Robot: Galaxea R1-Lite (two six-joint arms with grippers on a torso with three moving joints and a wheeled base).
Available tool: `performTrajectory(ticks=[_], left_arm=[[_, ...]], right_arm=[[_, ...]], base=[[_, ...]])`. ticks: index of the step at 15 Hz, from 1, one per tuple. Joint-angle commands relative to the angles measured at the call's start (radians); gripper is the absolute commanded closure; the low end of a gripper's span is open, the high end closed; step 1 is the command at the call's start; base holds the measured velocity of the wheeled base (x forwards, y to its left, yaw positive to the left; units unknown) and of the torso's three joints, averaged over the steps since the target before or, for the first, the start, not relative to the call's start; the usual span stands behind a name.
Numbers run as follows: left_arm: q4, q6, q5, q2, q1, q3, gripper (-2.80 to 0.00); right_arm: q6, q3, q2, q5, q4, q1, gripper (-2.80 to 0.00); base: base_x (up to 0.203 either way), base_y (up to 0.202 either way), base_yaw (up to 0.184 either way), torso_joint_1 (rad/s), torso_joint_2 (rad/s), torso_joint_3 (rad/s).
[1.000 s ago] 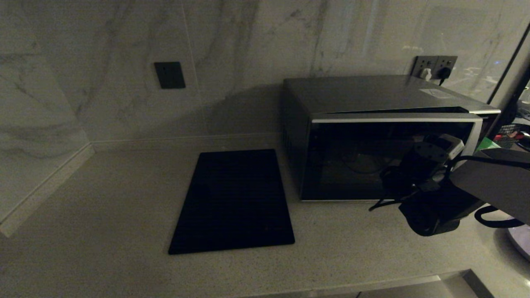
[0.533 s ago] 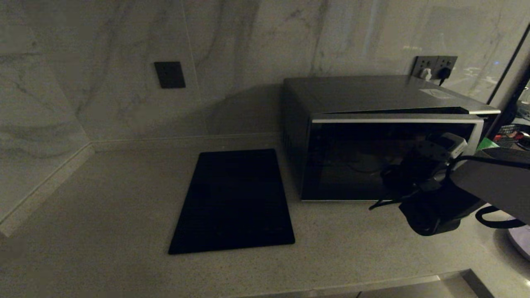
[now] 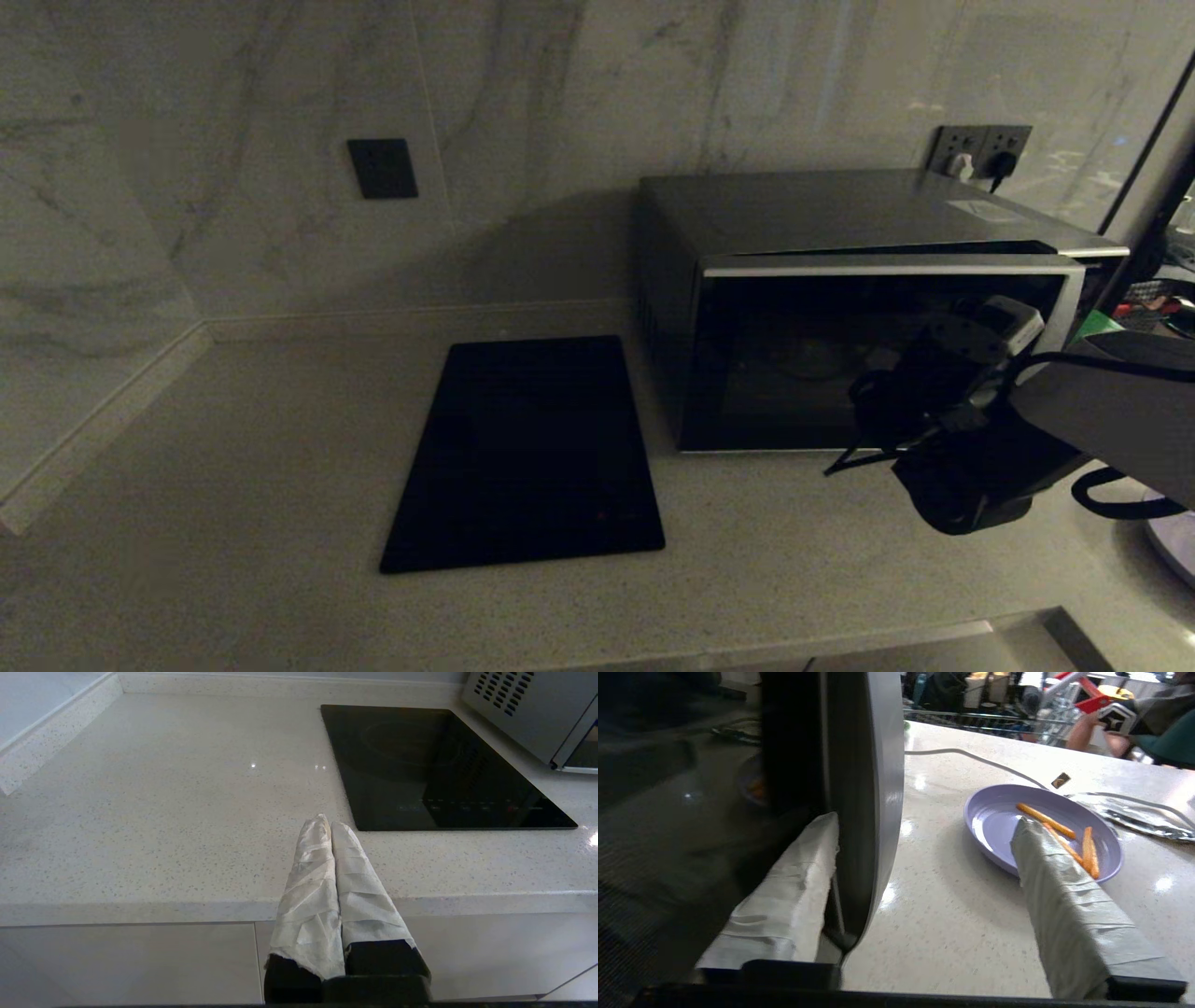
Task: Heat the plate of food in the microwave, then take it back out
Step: Open the microwave oven
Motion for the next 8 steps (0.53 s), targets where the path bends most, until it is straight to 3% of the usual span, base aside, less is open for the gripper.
performTrajectory(ticks=[1, 8], left_arm=[[-0.001, -0.001, 0.0, 0.002, 0.0, 0.0, 0.0], [-0.001, -0.001, 0.0, 0.002, 0.0, 0.0, 0.0]], right_arm=[[-0.002, 0.0, -0.012, -0.008, -0.008, 0.022, -2.8], [-0.021, 0.018, -0.097, -0.008, -0.008, 0.07, -2.8]], base=[[0.0, 0.0, 0.0, 0.0, 0.0, 0.0], [0.0, 0.0, 0.0, 0.0, 0.0, 0.0]])
